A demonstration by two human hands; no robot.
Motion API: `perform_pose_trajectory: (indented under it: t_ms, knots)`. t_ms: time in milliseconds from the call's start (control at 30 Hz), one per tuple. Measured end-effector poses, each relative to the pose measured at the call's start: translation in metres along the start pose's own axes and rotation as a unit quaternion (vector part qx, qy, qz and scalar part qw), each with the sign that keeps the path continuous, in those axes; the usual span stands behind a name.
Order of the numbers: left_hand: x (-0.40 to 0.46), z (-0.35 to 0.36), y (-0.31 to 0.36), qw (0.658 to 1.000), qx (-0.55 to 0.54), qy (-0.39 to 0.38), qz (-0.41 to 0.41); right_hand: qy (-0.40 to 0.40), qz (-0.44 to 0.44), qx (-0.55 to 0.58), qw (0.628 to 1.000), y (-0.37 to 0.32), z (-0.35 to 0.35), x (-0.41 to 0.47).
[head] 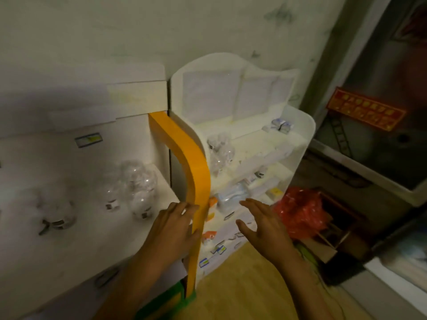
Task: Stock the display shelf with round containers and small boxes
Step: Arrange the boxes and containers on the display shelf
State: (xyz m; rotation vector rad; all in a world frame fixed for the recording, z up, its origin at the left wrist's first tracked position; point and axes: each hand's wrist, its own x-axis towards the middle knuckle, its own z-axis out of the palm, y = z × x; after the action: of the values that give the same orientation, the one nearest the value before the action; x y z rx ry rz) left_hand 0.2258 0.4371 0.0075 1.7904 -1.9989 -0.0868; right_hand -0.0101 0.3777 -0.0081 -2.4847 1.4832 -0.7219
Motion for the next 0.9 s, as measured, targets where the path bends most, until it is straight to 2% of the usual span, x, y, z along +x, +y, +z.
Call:
perform_pose_trajectory:
  t_ms: [267,533,733,900]
  knots:
    - [0.094,0.061,0.072,0.997,0.019,-0.041,0.065,0.014,0.066,0.018,0.998,0.108,-0.043,0.012]
    - [0.202,0.121,0.084,0.997,0.015,-0.023,0.069,-0.014,0.065,0.026,0.997,0.195,-0.034,0.085]
    - [0.297,0.143,0.083,1.000,0.004,-0.001,0.016,-0.050,0.029,0.014,0.998,0.249,-0.024,0.180]
    - [0.345,0.154,0.059,0.998,0.014,0.013,-0.061,-0.090,-0.009,0.038,0.995,0.279,0.001,0.245]
